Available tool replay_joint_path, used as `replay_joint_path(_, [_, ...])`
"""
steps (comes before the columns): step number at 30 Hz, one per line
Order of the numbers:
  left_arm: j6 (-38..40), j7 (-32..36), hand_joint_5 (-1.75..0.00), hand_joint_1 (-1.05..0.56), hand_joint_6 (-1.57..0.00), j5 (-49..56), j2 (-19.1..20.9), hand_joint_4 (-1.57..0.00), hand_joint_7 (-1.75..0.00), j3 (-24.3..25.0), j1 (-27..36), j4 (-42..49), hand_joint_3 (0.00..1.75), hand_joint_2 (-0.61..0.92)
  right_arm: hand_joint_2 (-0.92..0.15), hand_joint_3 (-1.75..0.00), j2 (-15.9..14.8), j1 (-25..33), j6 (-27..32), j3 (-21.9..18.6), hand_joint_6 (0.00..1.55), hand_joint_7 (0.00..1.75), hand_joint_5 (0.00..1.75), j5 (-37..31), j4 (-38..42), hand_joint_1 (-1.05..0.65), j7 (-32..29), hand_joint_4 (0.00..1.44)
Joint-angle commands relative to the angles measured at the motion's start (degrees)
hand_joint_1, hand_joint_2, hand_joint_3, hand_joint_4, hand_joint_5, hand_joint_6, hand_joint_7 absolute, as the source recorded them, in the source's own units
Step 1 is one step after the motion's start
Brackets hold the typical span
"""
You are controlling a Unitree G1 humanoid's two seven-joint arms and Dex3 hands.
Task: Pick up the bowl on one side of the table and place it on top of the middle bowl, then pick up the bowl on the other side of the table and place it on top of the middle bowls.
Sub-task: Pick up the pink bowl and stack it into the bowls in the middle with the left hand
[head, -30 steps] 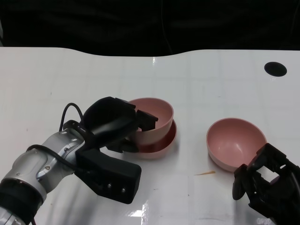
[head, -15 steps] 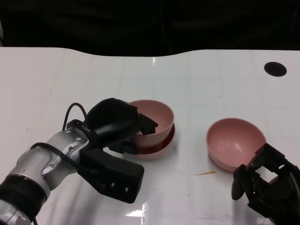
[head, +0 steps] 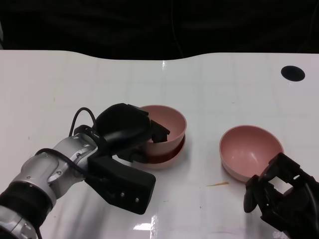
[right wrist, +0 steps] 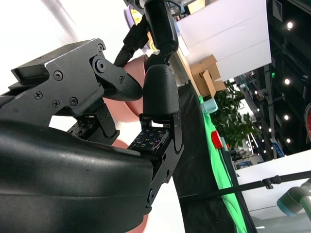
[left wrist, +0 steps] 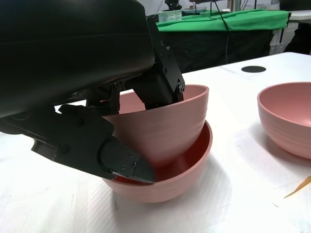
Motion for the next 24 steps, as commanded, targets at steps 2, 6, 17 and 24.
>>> replay_joint_path(2, [-0.17,-0.55,-1.75,-0.18,-0.67,0.21,0.33,-0.63,-1.33,-0.72,-0.97,0.82,0.06,0.92,-0.59,-1.01,0.08,0.42,-0.48,0.09,0.79,1.43,1.74,-0.29,-0.98,-0.08,-0.65,0.86])
replay_joint_path(6, [-0.44,0.20,-1.75,-0.18,-0.64,0.18,0.35,-0.63,-1.43,-1.06,-1.02,1.24,0.05,0.92,-0.60,-1.00,0.08,0.38,-0.47,0.05,0.78,1.44,1.74,-0.26,-0.87,-0.08,-0.54,0.85])
replay_joint_path(17, [0.07,-0.82,-0.96,-0.25,-0.95,0.16,0.77,-0.80,-0.42,-1.49,-1.06,0.93,0.12,0.92,-0.62,-0.98,0.03,0.02,-0.78,-0.26,0.78,1.45,1.74,0.19,-0.11,-0.07,0.20,0.85])
replay_joint_path(24, [3.07,-3.12,-0.04,-0.91,-0.47,-0.42,1.11,-0.23,-0.01,-0.87,0.49,-0.84,0.49,0.92,-0.62,-0.96,-0.19,0.13,0.09,-0.30,0.78,1.43,1.73,0.37,-0.62,-0.07,-0.02,0.85])
